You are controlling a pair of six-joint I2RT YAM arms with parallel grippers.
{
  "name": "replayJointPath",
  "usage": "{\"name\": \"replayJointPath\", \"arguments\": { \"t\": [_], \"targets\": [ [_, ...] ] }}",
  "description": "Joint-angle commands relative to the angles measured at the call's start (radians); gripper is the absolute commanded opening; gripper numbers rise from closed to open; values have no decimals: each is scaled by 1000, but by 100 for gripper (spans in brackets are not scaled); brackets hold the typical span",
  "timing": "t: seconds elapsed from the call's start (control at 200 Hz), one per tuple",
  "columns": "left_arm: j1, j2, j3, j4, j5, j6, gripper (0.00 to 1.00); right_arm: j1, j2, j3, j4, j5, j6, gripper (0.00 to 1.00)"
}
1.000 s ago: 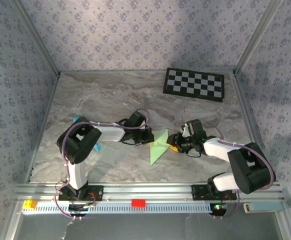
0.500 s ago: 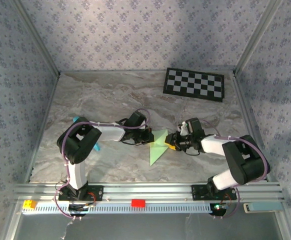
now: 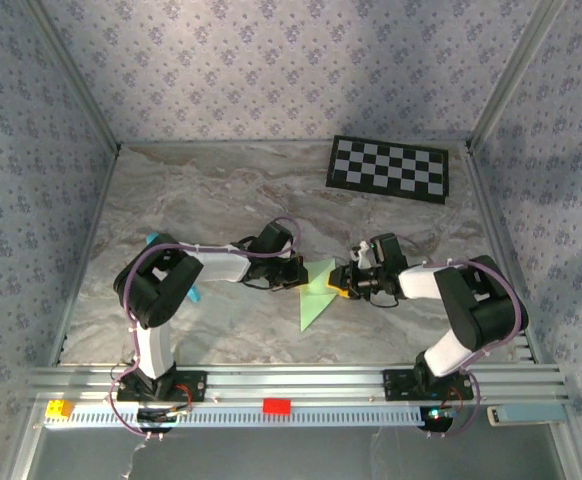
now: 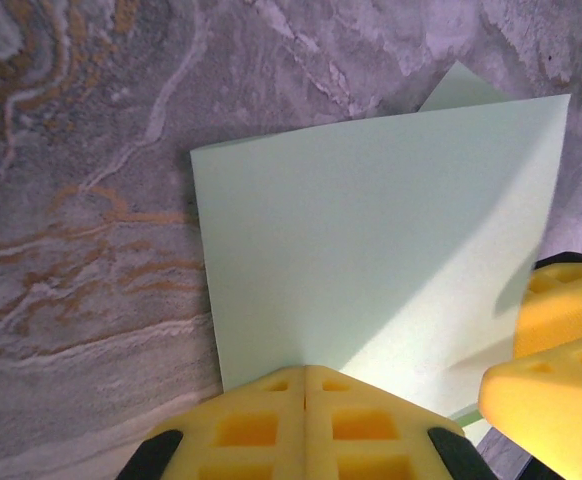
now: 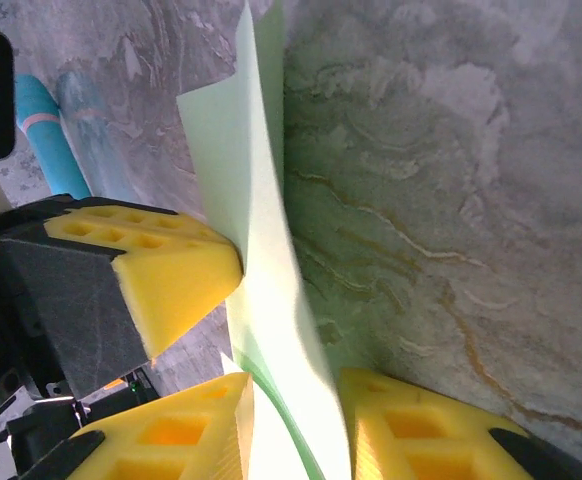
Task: Fold a paper plane with a square sheet of paper (pick it up from the middle)
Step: Fold the wing for the fifth time at the center of the table.
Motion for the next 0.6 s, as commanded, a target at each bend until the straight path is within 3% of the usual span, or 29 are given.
{"name": "replayJointPath", "arguments": {
  "t": [0.0,0.595],
  "targets": [
    [-2,-6,4,-50,-1,24,1,-13,9,16,12,-25,-27,29],
    [3,-23,9,-41,3,24,3,-20,55,36,12,-64,-57,7]
  ]
}}
